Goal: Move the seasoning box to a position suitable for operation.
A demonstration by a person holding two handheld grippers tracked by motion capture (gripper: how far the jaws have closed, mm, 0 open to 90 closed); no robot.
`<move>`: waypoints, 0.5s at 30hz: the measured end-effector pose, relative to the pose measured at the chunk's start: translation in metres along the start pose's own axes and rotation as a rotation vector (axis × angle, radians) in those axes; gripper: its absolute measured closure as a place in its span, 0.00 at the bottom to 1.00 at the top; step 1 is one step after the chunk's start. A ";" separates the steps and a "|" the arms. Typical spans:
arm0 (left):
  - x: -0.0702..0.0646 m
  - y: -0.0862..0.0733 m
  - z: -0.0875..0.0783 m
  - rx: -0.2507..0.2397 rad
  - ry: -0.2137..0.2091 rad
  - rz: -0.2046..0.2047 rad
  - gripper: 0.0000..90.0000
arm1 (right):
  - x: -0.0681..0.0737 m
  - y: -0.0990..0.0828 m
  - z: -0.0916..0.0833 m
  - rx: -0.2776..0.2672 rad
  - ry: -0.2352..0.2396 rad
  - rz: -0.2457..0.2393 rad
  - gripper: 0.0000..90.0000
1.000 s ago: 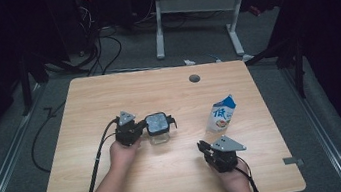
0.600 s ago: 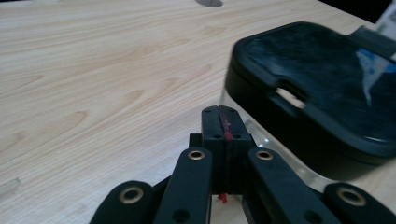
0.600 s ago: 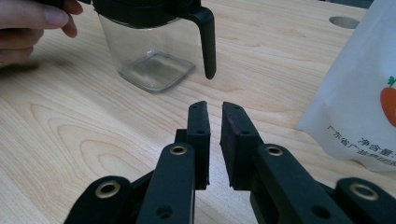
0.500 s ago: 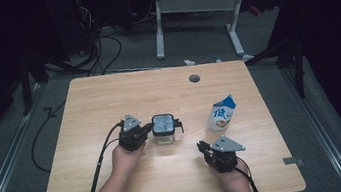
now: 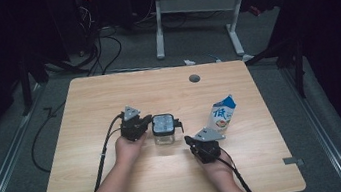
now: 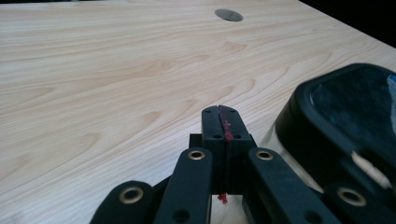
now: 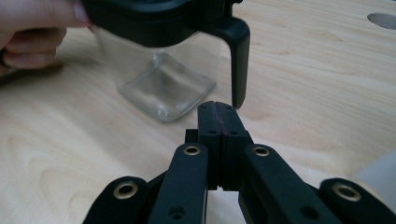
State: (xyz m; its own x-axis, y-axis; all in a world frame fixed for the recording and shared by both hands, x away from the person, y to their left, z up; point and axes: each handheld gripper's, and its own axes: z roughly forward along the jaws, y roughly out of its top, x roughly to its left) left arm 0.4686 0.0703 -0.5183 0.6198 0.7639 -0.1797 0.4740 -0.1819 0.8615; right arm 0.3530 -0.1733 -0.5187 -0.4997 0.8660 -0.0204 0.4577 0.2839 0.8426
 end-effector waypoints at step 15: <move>-0.030 -0.019 -0.029 -0.025 -0.079 0.040 1.00 | -0.014 0.014 0.015 0.013 -0.041 0.026 1.00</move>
State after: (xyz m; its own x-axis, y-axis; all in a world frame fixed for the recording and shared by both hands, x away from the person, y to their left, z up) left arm 0.4231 0.0686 -0.5154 0.6859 0.7048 -0.1813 0.4327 -0.1946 0.8803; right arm 0.3779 -0.1751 -0.5146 -0.4569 0.8893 -0.0205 0.4798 0.2658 0.8362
